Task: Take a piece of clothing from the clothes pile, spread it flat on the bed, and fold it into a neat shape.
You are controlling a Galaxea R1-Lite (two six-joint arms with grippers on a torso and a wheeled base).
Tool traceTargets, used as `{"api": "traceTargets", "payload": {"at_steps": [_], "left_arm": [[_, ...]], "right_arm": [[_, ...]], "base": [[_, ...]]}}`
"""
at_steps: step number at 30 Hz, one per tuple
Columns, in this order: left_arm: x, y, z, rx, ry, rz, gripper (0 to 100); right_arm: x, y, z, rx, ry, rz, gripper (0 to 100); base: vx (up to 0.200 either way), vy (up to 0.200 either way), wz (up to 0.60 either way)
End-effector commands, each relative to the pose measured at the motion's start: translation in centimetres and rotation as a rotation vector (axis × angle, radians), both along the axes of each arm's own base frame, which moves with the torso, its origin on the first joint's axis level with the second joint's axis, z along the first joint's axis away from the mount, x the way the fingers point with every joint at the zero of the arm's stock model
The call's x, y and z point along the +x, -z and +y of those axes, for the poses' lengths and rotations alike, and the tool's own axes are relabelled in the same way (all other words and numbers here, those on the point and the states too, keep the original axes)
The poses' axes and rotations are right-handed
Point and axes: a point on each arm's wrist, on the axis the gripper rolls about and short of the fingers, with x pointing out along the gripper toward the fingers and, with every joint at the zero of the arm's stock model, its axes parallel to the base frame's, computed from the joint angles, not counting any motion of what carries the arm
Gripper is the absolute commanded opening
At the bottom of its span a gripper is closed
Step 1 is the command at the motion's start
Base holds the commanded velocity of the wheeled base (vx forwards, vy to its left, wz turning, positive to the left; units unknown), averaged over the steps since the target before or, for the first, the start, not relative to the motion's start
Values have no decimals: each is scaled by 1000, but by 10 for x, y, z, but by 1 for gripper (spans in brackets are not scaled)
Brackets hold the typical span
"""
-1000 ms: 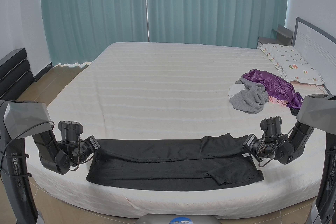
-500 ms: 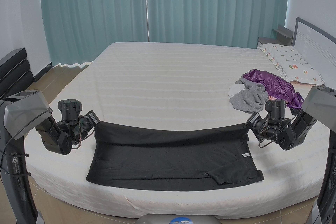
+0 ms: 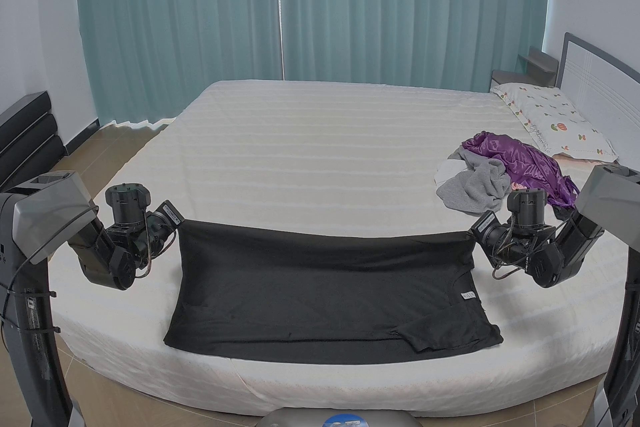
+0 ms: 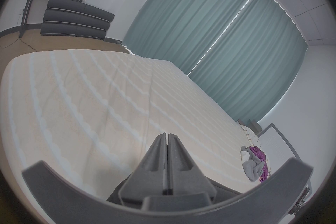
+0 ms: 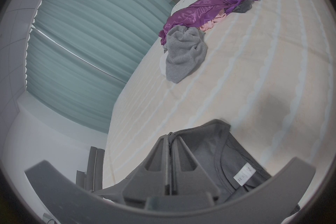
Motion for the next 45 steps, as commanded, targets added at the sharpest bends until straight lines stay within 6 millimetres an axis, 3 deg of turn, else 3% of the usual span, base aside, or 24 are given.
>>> {"api": "traceTargets", "payload": {"at_steps": [1,9,16,28,36,45], "left_arm": [[6,5,1,-1,-2,-4,0],[16,3,2,-1,-5,-33,0],[12,6,2,1,-6,-16,0],[-29,28,8,3,36,143,0],[-57,44,5,18,92,256,0],[-71,55,4,35,106,325,0]], "right_arm": [[8,0,1,8,4,-25,0],[23,-7,3,30,9,-84,0],[16,1,1,25,4,-44,0],[-31,20,-2,-4,-78,113,0],[-46,38,-5,-48,-104,196,0],[-53,57,-4,-111,-150,254,0]], "base": [[0,0,0],[0,0,0],[0,0,0],[0,0,0],[0,0,0],[0,0,0]]}}
